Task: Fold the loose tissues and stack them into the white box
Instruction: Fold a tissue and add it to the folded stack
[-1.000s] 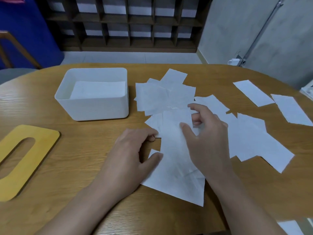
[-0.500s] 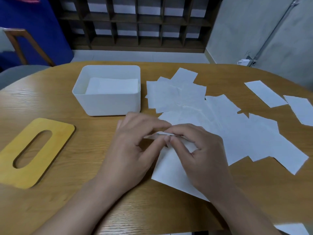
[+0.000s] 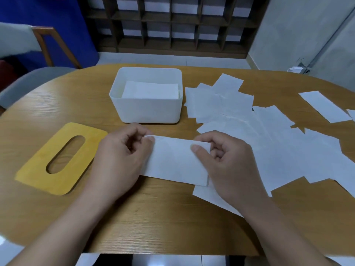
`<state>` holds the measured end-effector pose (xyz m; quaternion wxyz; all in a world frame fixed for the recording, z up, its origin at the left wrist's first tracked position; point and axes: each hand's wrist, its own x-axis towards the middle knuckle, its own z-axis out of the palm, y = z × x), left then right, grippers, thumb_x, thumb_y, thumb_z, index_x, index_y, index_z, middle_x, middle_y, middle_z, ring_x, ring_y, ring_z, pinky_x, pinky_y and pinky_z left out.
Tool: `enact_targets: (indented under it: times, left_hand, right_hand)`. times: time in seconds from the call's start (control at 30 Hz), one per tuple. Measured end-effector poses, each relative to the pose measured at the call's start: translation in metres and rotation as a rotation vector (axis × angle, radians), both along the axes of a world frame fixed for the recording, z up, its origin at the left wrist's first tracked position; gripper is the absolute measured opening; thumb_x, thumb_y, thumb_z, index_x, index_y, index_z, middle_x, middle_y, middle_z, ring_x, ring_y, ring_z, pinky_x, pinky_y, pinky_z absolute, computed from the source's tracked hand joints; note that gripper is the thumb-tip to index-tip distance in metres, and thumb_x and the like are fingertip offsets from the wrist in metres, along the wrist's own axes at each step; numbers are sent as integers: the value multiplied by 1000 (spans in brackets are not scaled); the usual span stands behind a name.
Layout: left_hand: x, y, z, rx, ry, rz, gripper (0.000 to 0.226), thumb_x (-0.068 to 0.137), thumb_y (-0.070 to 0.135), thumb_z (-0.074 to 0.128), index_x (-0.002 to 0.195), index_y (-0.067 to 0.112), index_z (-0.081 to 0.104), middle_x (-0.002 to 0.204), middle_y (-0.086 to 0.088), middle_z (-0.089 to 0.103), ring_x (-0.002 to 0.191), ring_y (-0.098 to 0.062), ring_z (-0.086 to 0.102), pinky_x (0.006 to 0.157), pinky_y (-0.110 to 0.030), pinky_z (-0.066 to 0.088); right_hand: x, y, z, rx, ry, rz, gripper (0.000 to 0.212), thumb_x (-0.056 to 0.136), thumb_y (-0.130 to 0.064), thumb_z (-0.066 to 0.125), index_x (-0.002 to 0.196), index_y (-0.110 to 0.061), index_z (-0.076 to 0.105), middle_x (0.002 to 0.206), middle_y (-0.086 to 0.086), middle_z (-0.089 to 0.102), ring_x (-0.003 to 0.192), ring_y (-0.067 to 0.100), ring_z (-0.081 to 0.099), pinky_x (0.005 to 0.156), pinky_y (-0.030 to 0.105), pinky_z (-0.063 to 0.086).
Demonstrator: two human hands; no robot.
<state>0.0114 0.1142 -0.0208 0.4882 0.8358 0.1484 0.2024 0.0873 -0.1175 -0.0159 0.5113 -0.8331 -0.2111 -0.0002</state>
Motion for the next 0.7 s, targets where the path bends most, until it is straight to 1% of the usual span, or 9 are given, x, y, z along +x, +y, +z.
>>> enact_targets:
  times: [0.07, 0.2, 0.27, 0.37, 0.43, 0.5, 0.57, 0.63, 0.7]
  left_hand:
    - [-6, 10, -4, 106, 54, 41, 16, 103, 22, 72, 88, 27, 72, 74, 3, 67, 64, -15, 58, 61, -32, 46]
    - [-12, 19, -5, 377, 159, 76, 18, 99, 22, 70, 84, 29, 64, 70, 8, 66, 65, -14, 59, 59, -40, 49]
    - [-13, 20, -6, 465, 166, 71, 19, 97, 19, 68, 84, 29, 59, 74, 12, 62, 72, -12, 56, 62, -40, 46]
    - [-13, 19, -7, 527, 175, 49, 13, 95, 18, 68, 92, 28, 60, 89, 13, 58, 87, -18, 53, 70, -39, 43]
    - [-12, 20, -10, 571, 181, 62, 13, 94, 19, 68, 106, 25, 67, 102, 7, 62, 99, -22, 54, 81, -41, 47]
    - [-11, 20, -12, 629, 174, 86, 27, 93, 17, 69, 120, 20, 71, 114, 0, 62, 105, -27, 52, 92, -44, 49]
    - [-9, 19, -10, 646, 137, 78, 32, 94, 16, 70, 126, 19, 72, 117, 0, 60, 107, -26, 50, 95, -43, 48]
    - [-9, 13, -7, 593, 84, 38, 29, 97, 17, 71, 126, 22, 73, 116, 7, 59, 110, -20, 49, 94, -33, 43]
    - [-7, 3, -1, 516, 31, -21, 23, 99, 20, 71, 120, 26, 74, 112, 13, 61, 110, -13, 51, 92, -23, 39]
  right_hand:
    - [-3, 6, -6, -24, -21, 16, 8, 99, -26, 81, 107, -30, 80, 64, -9, 60, 60, 11, 59, 64, 15, 48]
    - [-4, 11, -14, -239, -172, 53, 24, 98, -21, 82, 120, -27, 77, 78, -16, 68, 77, 10, 69, 76, 20, 57]
    - [-2, 9, -16, -274, -200, 53, 25, 96, -17, 83, 118, -28, 76, 83, -16, 69, 78, 11, 68, 77, 25, 59]
    - [-1, 5, -14, -232, -183, 53, 23, 93, -14, 84, 111, -28, 78, 88, -13, 69, 81, 14, 67, 77, 32, 58]
    - [-2, 0, -8, -227, -183, 70, 15, 94, -21, 84, 105, -30, 79, 90, -13, 68, 84, 15, 66, 75, 33, 57]
    - [-2, -9, -1, -319, -178, 87, 7, 95, -38, 82, 100, -34, 78, 92, -15, 66, 87, 11, 64, 74, 32, 55]
    - [-4, -19, 6, -482, -142, 130, 19, 93, -55, 77, 100, -38, 74, 96, -19, 63, 93, 5, 61, 77, 26, 52]
    - [-8, -24, 10, -621, -120, 185, 26, 92, -64, 73, 102, -40, 70, 98, -23, 60, 98, 2, 58, 81, 23, 50]
    - [-12, -26, 11, -640, -117, 210, 24, 93, -64, 72, 101, -41, 68, 98, -23, 59, 99, 1, 57, 81, 22, 50]
